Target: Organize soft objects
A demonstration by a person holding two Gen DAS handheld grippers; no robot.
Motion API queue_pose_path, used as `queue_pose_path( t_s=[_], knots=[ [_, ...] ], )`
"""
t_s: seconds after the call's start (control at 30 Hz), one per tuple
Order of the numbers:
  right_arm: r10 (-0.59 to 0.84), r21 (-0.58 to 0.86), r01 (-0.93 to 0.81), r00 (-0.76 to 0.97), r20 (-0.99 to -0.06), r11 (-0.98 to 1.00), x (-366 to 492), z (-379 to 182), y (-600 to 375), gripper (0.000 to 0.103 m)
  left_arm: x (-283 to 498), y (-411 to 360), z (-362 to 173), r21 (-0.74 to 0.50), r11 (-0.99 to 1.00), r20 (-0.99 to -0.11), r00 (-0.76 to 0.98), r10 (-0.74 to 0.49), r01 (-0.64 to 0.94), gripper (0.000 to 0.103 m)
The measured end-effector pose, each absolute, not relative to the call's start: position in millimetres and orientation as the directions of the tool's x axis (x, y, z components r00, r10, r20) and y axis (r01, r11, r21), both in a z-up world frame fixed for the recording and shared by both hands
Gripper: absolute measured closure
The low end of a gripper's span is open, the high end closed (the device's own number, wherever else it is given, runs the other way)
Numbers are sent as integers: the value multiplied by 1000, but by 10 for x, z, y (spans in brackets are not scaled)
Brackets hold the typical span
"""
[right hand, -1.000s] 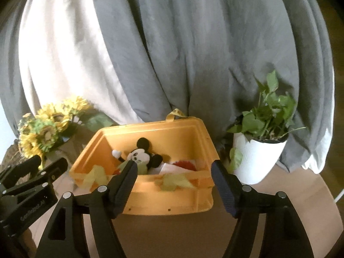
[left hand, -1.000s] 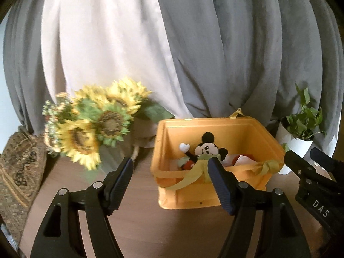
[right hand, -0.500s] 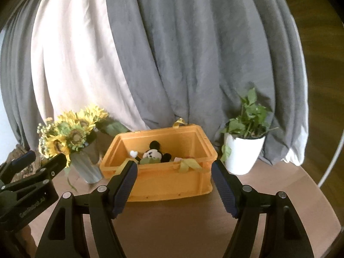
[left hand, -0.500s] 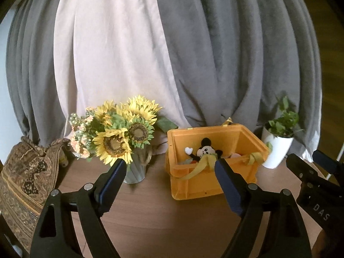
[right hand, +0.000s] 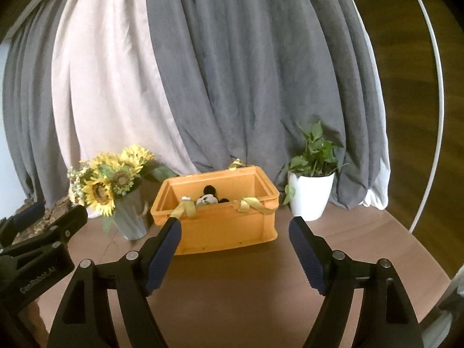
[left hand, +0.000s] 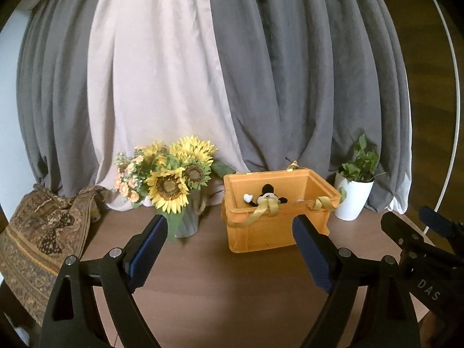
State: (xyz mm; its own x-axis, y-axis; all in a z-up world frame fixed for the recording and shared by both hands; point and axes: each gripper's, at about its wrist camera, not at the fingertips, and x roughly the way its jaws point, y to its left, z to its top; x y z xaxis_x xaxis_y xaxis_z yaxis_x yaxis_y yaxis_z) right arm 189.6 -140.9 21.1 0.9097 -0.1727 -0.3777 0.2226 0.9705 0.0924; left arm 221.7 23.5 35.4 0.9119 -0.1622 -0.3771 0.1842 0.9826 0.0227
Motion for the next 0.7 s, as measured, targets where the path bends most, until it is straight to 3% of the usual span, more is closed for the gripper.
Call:
queue_pose_path(
  t_s=[0.33, 0.57, 0.7],
  knots=[
    [-164, 72, 199, 927, -337, 977, 1137, 315, -1445, 20, 1388, 221, 423, 15, 987, -342, 929, -144, 158, 11],
    [-150, 87, 186, 938, -313, 979, 620, 371, -1454, 15, 839, 271, 483, 17, 990, -314, 941, -129, 141, 0],
    [-153, 71, 183, 939, -308, 980, 381, 384, -1450, 15, 590, 274, 490, 29, 990, -311, 942, -122, 138, 0]
  ],
)
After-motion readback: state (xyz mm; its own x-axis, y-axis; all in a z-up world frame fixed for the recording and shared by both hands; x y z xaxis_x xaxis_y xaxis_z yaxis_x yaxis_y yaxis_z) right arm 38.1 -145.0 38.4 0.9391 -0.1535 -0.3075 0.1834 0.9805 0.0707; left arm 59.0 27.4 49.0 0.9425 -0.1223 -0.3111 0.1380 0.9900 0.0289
